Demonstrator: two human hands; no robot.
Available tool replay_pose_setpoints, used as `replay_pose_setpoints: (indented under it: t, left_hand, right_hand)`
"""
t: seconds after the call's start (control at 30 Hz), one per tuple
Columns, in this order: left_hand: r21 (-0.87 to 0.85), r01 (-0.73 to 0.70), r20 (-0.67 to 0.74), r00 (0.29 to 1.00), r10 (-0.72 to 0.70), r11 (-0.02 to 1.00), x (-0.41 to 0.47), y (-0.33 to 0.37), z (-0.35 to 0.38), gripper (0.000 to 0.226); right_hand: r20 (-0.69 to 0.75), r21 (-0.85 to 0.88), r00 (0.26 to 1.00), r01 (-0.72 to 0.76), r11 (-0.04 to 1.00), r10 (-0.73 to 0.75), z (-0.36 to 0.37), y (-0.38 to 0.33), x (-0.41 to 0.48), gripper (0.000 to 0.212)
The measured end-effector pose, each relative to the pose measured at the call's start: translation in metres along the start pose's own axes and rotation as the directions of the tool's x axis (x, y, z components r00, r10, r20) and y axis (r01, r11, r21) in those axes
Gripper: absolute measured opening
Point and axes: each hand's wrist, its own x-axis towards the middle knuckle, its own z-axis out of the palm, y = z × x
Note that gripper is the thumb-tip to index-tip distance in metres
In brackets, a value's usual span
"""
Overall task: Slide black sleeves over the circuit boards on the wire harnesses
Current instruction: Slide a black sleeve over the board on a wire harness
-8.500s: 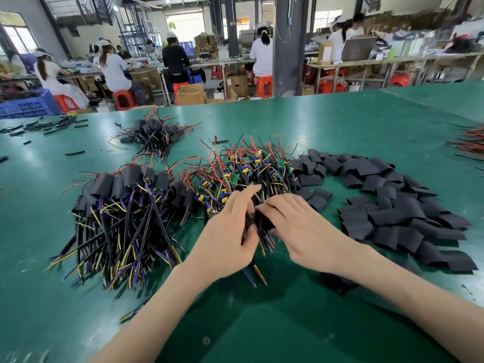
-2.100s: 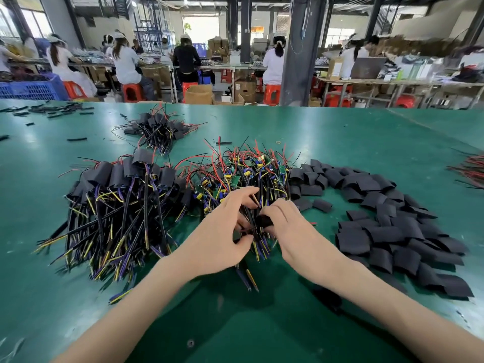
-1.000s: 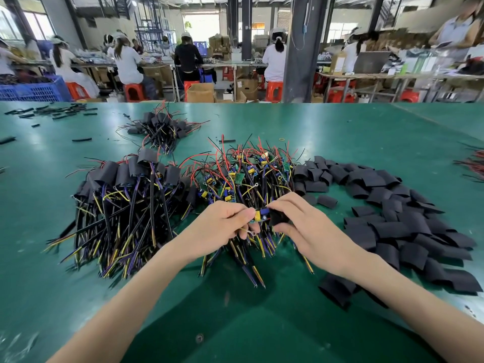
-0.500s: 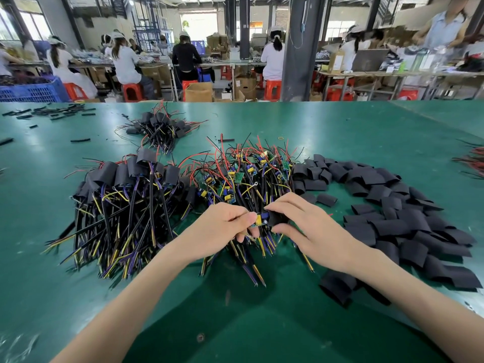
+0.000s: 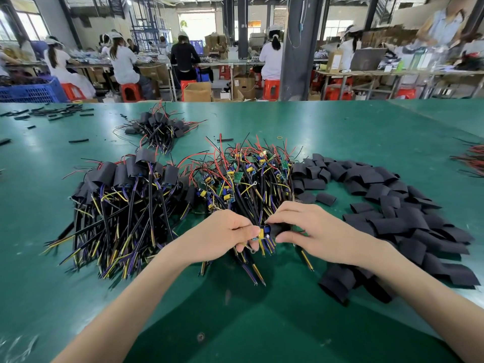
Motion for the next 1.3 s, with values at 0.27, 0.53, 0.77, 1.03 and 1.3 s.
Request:
replay_pose_setpoints:
  t: [0.27, 0.53, 0.77, 1.03, 1.3]
  left_hand:
    - [-0.02, -0.047, -0.043, 0.998, 0.046, 0.999, -0.002, 0.008, 0.0, 0.032]
    - [0.047, -0.052, -0.063, 0.997, 0.055, 0.998, -0.004, 0.01, 0.001, 0.03]
    - [0.003, -0.024, -0.046, 0.999, 0.024, 1.0, -0.003, 0.011, 0.001, 0.033]
    - [-0.05, 0.017, -0.181, 0.983, -0.026, 0.999, 0.0, 0.01, 0.002, 0.029]
    - [-0.175, -0.035, -0.223, 0.975, -0.005, 0.984, 0.0, 0.008, 0.001, 0.02]
  right_hand:
    - [-0.032, 0.025, 0.999, -0.011, 1.0, 0.012, 0.001, -0.001, 0.002, 0.031]
    - [-0.015, 0.038, 1.0, -0.014, 0.999, 0.014, 0.003, 0.0, 0.002, 0.034]
    - [-0.061, -0.04, 0.998, 0.023, 0.999, -0.025, 0.003, -0.006, 0.001, 0.037]
    - [-0.121, -0.053, 0.993, -0.021, 0.998, 0.015, 0.002, -0.006, 0.001, 0.033]
    - [-0.108, -0.098, 0.994, -0.032, 0.995, 0.022, 0.006, -0.009, 0.0, 0.039]
